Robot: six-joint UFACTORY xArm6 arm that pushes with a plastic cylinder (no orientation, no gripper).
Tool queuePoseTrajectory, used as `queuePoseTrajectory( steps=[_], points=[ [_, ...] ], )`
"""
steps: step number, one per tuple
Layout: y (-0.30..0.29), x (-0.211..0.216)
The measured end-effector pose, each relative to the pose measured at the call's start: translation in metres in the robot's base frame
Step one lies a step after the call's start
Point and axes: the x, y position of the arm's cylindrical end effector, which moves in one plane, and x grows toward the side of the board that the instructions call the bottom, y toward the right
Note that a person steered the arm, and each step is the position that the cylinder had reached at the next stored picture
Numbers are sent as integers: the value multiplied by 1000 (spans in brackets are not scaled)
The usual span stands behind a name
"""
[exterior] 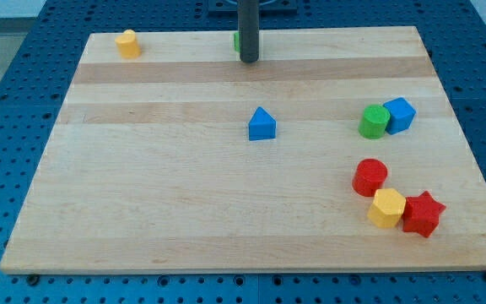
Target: Point your arm at the yellow hexagon
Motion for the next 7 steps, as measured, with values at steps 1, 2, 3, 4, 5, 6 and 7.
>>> queuePoseTrajectory(
  steps=[1,2,3,4,5,6,7],
  points=[
    [0,0],
    [0,11],
    [0,34],
    [3,64],
    [29,80],
    [53,89],
    [61,112]
  ],
)
